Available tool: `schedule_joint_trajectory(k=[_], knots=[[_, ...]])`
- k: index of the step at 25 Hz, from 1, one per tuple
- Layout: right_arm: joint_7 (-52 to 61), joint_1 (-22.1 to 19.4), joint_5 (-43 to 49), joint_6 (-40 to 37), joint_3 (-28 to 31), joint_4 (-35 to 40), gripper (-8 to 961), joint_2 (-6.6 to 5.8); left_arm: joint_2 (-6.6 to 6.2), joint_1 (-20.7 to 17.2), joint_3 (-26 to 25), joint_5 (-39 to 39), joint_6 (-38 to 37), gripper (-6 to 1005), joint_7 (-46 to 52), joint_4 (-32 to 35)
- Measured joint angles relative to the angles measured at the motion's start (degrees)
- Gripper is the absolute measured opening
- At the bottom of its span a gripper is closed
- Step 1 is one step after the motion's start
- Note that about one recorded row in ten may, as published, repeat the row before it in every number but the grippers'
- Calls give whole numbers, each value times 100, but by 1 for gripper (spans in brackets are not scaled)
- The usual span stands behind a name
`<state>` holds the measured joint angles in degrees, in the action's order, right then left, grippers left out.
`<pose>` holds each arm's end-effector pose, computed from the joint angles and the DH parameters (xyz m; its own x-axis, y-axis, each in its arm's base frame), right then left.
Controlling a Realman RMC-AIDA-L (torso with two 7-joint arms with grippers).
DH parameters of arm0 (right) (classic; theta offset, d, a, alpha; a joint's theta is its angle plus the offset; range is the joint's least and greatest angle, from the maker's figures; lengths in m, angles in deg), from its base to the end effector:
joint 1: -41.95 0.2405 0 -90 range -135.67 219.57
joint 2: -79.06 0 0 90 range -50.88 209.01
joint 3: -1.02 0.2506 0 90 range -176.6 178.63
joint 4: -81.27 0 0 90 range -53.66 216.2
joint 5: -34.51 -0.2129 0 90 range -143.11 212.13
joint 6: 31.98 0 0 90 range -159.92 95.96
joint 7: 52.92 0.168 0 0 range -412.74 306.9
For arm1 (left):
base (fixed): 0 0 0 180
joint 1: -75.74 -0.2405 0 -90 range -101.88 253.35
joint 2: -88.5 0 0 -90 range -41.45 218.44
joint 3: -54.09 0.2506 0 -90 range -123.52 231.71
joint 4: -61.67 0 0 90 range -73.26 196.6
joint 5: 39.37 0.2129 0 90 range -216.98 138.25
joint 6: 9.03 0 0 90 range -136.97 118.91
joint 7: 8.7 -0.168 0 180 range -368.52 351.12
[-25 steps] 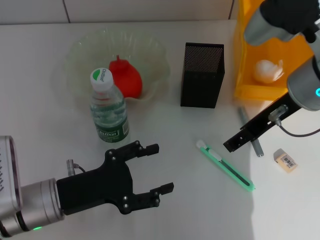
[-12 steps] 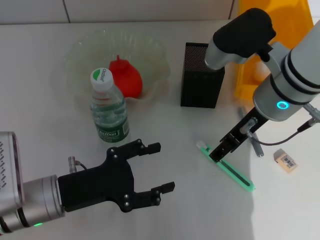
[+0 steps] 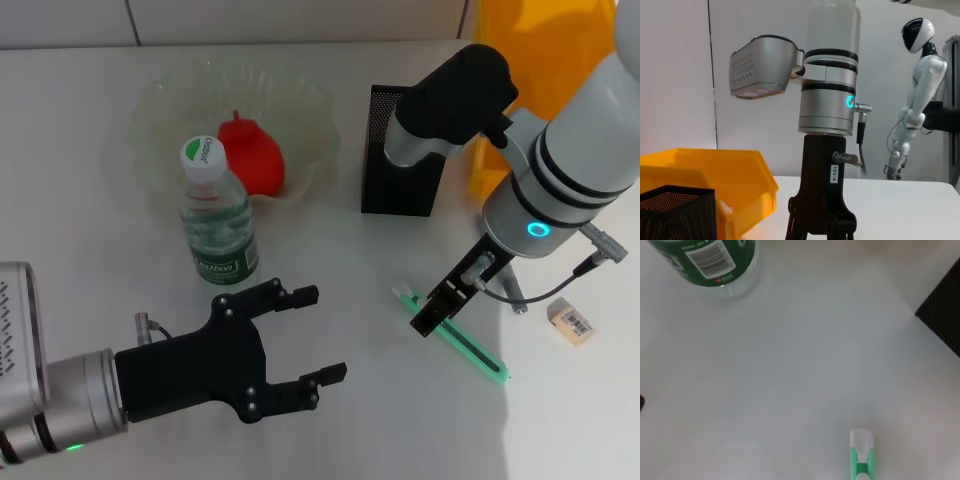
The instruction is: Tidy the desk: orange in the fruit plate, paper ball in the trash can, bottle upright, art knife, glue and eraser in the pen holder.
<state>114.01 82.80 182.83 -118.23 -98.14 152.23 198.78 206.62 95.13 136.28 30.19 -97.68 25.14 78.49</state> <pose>0.1613 0.3364 -0.0851 0.6294 -0.6952 0.3473 -0.5452 -0.7135 -0.4401 -0.2587 0.2386 -0.0907 0.7743 -0.0188 0.6325 0.1618 -0.9605 -0.2266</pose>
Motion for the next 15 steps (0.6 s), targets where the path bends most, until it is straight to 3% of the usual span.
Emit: schedule_joint_trajectory(k=[9, 15], knots=[[31, 2, -5, 83, -46, -38, 740, 7, 0, 21, -1, -1, 0, 784, 14, 8], [27, 18, -152, 197, -68, -141, 488, 8, -9, 20, -1, -3, -2, 784, 46, 21]])
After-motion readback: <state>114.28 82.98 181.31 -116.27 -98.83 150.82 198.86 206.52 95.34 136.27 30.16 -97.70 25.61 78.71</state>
